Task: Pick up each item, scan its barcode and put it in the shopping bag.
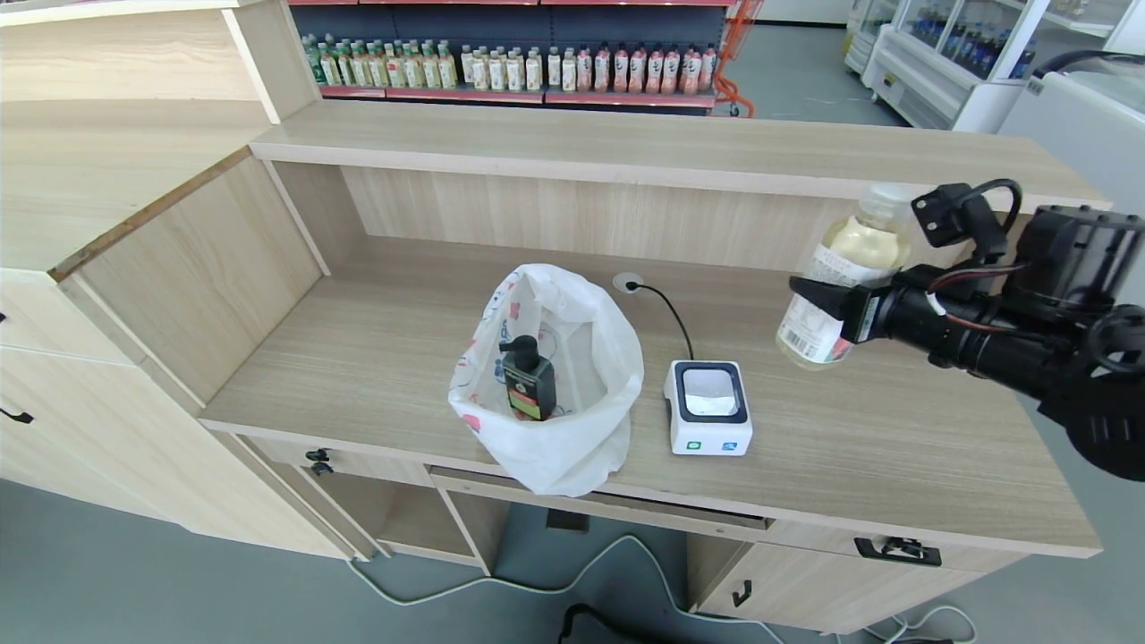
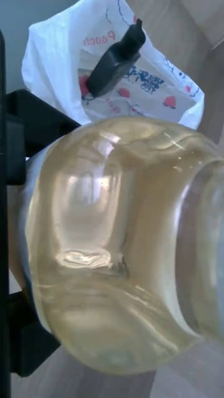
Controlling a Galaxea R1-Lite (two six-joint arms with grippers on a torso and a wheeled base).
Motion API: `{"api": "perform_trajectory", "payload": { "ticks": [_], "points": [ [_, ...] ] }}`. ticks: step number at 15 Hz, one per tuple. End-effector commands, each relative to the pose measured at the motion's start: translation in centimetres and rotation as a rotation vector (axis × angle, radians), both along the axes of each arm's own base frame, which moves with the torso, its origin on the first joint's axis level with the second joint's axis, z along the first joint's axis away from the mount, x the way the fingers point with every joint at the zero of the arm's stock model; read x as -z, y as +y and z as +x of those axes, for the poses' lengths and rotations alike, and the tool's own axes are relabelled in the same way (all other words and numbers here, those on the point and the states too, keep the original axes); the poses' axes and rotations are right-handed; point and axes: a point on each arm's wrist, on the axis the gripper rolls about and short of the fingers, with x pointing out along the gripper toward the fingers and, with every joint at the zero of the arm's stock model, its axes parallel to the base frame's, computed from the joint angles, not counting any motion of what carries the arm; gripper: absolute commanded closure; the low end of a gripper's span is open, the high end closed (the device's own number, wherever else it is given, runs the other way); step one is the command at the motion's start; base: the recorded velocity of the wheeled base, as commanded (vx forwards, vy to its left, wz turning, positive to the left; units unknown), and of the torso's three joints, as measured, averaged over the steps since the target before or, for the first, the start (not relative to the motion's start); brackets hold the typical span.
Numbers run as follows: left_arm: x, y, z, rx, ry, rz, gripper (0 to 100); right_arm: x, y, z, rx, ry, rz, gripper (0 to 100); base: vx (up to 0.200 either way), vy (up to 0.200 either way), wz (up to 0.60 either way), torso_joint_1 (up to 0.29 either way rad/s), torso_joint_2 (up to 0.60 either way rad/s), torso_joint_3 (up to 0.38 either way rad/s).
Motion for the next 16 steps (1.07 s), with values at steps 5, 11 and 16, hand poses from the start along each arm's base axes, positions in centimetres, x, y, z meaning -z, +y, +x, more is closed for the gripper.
{"api": "perform_trajectory", "payload": {
  "ticks": [5, 11, 16],
  "points": [
    [0.0, 0.0, 0.0, -0.001, 0.000, -0.006, 0, -1.5, -1.0, -2.8, 0.026, -0.051, 0.008, 100, 0.000, 0.000, 0.00, 0.000, 0.00, 0.000],
    [0.0, 0.0, 0.0, -0.001, 0.000, -0.003, 0, -0.5, -1.4, -4.4, 0.025, -0.061, 0.010, 100, 0.000, 0.000, 0.00, 0.000, 0.00, 0.000],
    [0.0, 0.0, 0.0, -0.001, 0.000, -0.003, 0, -0.5, -1.2, -4.5, -0.001, -0.059, 0.019, 100, 0.000, 0.040, 0.00, 0.000, 0.00, 0.000]
  ]
}}
